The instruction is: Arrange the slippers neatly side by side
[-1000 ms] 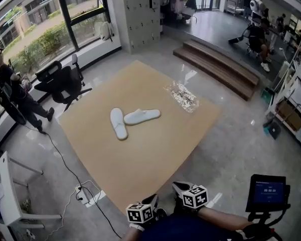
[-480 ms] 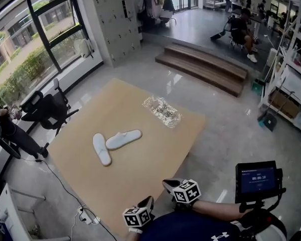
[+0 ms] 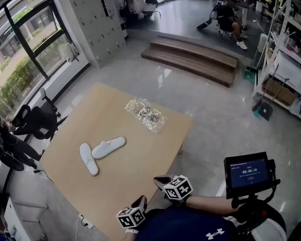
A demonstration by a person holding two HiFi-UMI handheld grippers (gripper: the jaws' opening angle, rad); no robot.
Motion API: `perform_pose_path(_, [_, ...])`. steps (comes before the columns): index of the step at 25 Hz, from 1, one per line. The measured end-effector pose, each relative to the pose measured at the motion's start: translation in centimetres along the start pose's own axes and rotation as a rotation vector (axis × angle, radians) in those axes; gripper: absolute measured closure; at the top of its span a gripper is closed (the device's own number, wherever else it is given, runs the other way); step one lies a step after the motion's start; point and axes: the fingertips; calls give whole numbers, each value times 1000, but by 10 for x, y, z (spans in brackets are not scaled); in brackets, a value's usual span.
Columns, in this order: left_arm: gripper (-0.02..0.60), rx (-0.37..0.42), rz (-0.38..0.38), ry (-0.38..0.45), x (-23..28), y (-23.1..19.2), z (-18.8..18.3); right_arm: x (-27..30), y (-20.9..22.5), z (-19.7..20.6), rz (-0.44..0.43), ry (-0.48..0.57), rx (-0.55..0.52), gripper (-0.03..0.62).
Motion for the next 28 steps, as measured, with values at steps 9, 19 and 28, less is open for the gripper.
perform_pose_path(9, [578,-12,-13,-41,11,2,2,-1,13,4,5,-18,50,583])
perform_pose_path(19, [578,-39,19,-45,29,-17,-27,26,27,-16,42,-37,49,583])
perform_pose_path(28, [578,-54,8,7,32,-60,-66,83,11,-31,17,-104,-8,583])
Point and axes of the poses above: the fingertips, and each gripper's own axes: x forward along the fingers, y to its right, z out of its underside, and after that the axes turned 3 degrees about y, right-handed
